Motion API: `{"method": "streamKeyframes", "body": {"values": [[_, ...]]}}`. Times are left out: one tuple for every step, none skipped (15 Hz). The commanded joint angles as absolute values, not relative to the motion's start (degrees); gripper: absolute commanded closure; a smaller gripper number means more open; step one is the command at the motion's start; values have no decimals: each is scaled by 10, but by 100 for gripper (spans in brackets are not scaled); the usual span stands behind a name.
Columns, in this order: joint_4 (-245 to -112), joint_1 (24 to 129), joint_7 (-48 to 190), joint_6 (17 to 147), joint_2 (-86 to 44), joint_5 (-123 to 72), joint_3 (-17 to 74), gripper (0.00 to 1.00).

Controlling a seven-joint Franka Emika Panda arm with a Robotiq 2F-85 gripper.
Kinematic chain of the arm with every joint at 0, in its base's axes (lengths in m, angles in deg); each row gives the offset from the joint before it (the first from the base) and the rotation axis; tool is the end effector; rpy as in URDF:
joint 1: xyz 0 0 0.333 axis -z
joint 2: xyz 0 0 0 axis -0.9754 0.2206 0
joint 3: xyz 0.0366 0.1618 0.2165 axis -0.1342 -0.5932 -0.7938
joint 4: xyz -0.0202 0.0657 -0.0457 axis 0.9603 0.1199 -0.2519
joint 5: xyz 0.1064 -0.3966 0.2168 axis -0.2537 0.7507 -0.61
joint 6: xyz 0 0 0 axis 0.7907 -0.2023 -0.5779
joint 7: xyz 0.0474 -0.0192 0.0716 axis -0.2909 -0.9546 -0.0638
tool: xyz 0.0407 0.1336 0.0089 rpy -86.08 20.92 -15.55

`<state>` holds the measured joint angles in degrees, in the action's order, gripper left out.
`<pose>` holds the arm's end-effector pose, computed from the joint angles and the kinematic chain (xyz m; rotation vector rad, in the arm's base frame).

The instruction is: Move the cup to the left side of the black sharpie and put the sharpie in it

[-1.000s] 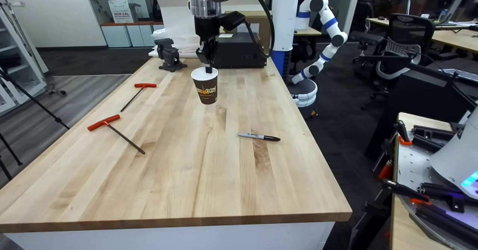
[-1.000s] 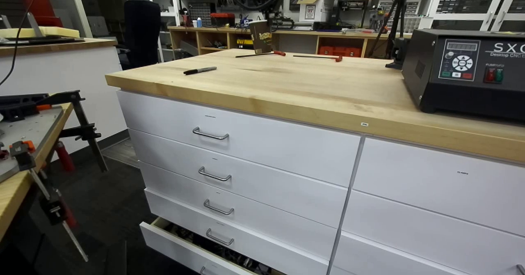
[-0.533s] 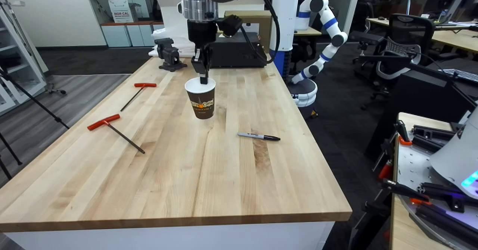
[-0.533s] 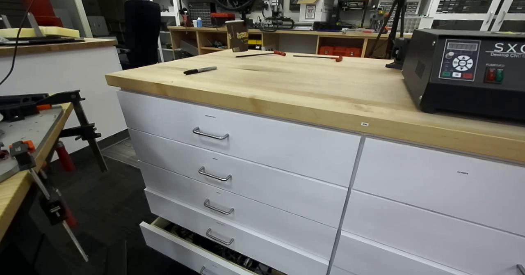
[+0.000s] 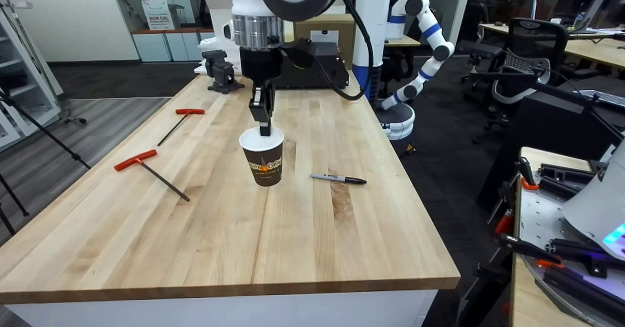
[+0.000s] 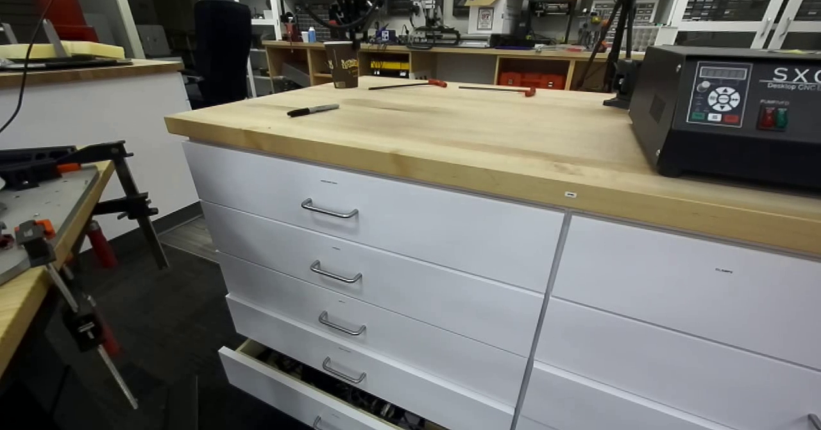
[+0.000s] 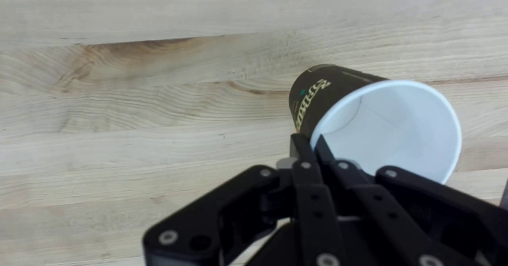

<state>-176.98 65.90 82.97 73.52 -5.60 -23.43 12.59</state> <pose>0.6852 0.2781 0.2140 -2.9773 -0.8370 -0.1010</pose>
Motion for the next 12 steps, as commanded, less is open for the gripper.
{"method": "streamKeyframes", "body": {"values": [[-1815, 658, 854, 753, -87, -254, 116, 99], [-1817, 658, 859, 752, -87, -258, 111, 99], [-1818, 658, 865, 750, -86, -264, 107, 99], [-1819, 657, 869, 750, -85, -268, 103, 99], [-1821, 657, 873, 749, -85, -271, 100, 99], [-1821, 656, 877, 748, -84, -273, 98, 99], [-1822, 656, 878, 747, -83, -274, 96, 99], [-1824, 656, 880, 748, -83, -275, 95, 99], [-1825, 655, 881, 748, -82, -276, 95, 99], [-1827, 654, 880, 749, -82, -276, 95, 99], [-1830, 653, 880, 753, -83, -275, 95, 99], [-1832, 651, 876, 756, -82, -271, 97, 99]]}}
